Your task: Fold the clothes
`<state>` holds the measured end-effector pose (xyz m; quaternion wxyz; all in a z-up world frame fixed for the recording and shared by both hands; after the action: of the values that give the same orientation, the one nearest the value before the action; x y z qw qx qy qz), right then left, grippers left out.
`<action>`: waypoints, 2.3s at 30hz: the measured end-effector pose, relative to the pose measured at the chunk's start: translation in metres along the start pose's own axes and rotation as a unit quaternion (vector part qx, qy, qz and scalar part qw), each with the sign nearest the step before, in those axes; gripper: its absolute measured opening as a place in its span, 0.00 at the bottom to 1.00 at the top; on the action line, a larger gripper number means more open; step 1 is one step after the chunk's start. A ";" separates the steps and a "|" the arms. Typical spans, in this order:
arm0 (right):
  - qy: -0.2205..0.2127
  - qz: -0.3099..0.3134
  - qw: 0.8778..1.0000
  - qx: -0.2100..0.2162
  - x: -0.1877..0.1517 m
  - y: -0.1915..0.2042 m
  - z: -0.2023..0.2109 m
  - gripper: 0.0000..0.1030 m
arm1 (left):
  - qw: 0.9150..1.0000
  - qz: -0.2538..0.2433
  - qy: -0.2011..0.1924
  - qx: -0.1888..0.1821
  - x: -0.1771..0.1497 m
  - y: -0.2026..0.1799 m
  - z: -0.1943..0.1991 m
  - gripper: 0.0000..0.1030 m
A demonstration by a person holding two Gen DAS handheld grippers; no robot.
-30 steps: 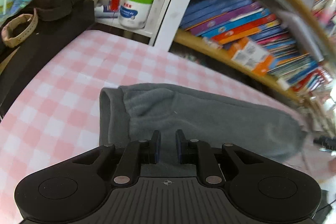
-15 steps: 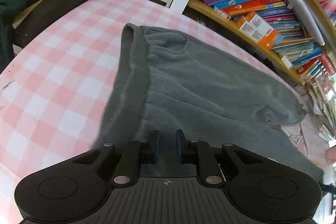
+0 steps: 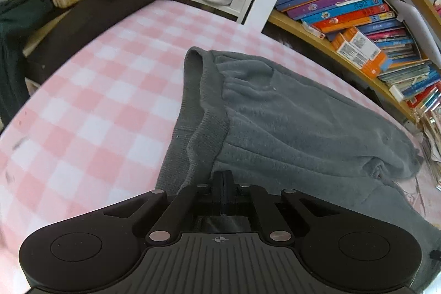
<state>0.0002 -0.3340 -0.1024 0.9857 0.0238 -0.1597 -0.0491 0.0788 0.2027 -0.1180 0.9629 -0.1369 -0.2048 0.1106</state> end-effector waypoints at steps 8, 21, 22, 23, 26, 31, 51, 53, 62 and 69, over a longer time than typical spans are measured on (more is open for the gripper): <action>-0.009 0.014 1.000 -0.010 0.003 0.013 -0.003 0.39 | 1.000 -0.010 -0.008 0.019 0.000 -0.007 0.006 0.05; -0.028 -0.027 0.999 -0.030 -0.007 -0.012 0.004 0.03 | 1.000 -0.001 -0.019 -0.007 -0.053 -0.021 0.042 0.06; -0.027 -0.038 0.999 -0.028 -0.005 -0.018 0.004 0.03 | 1.000 0.001 -0.018 -0.005 -0.055 -0.020 0.042 0.06; -0.027 -0.040 0.998 -0.027 -0.004 -0.020 0.004 0.03 | 1.000 0.001 -0.019 -0.003 -0.056 -0.019 0.044 0.06; -0.029 -0.028 0.998 -0.039 -0.003 -0.018 0.003 0.04 | 1.000 0.008 -0.028 0.008 -0.058 -0.015 0.051 0.10; -0.037 -0.012 0.999 -0.016 -0.011 0.001 0.010 0.10 | 0.997 0.050 -0.053 0.034 -0.061 0.001 0.064 0.44; -0.030 0.022 0.999 -0.025 -0.031 0.005 0.008 0.22 | 0.990 0.107 -0.093 0.025 -0.061 -0.004 0.064 0.13; -0.029 0.026 0.999 -0.025 -0.031 0.005 0.008 0.23 | 0.989 0.074 -0.120 0.044 -0.061 -0.016 0.076 0.14; -0.026 0.038 0.999 -0.021 -0.031 0.004 0.008 0.23 | 0.987 0.146 -0.052 0.041 -0.077 0.018 0.046 0.20; -0.024 0.042 0.999 -0.020 -0.031 0.004 0.008 0.24 | 0.987 0.130 -0.073 0.057 -0.074 0.016 0.063 0.37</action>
<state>-0.0312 -0.3275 -0.1038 0.9830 -0.0039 -0.1831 -0.0110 -0.0163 0.2114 -0.0944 0.9290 -0.0992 -0.2485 0.2556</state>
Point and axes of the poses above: each gripper's, at about its wrist camera, not at the fingertips, and z roughly against the way its jaws point, y to its left, x to its top, the point moved 8 cm from there along -z, roughly the way its jaws point, and after that the axes turned 15 degrees about y, right-handed, at the moved point
